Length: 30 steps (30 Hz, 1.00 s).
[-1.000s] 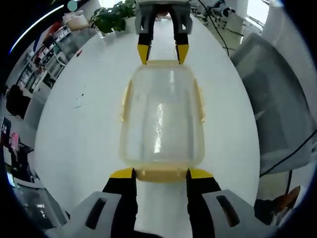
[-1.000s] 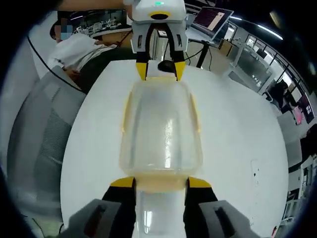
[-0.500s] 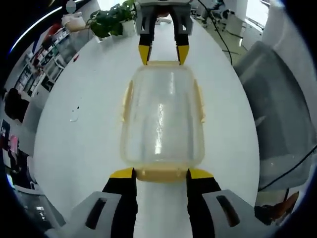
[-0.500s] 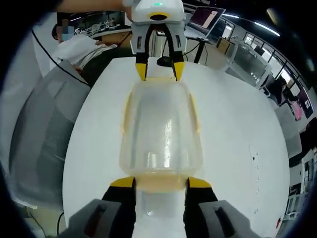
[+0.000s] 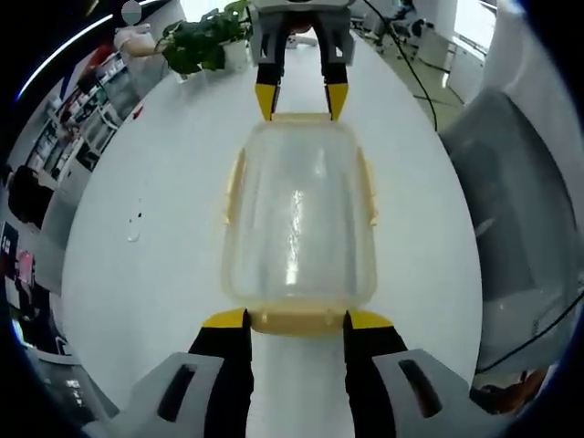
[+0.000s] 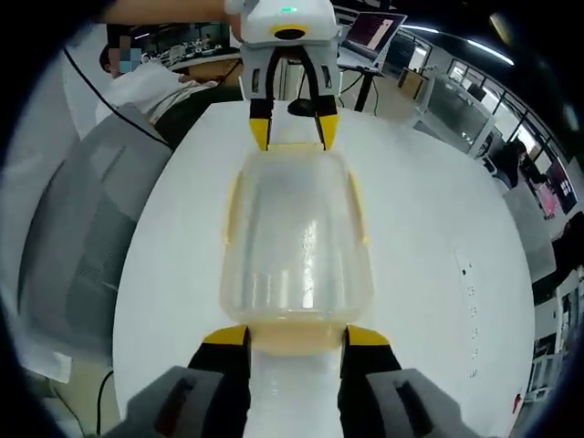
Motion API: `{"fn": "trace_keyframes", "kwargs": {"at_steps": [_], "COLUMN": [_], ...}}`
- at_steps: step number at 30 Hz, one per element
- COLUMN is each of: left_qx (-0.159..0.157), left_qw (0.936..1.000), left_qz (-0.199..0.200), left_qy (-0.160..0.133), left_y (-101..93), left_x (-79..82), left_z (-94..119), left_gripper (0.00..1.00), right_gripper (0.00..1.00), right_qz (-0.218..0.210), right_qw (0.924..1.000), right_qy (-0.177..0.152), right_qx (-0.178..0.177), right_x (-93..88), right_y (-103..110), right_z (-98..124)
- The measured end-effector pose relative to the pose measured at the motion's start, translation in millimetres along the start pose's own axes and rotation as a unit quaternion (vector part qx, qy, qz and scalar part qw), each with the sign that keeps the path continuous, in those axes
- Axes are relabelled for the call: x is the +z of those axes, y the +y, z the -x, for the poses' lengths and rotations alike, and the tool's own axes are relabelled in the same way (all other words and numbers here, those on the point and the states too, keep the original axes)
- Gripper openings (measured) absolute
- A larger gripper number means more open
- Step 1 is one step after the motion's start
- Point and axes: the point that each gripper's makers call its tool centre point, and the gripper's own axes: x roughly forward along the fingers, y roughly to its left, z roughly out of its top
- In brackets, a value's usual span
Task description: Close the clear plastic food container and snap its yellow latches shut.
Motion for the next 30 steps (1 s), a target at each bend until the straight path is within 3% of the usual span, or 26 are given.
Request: {"fn": "trace_keyframes", "kwargs": {"at_steps": [30], "left_qx": [-0.002], "left_qw": [1.0], "left_qz": [-0.002], "left_qy": [-0.003], "left_y": [9.3], "left_x": [39.4], "left_z": [-36.8], "left_gripper": [0.37], "right_gripper": [0.35], "right_qz": [-0.011], "right_qw": [0.9999], "right_qy": [0.005], "right_qx": [0.005], "right_x": [-51.6], "right_y": [-9.4], "right_z": [9.2]}}
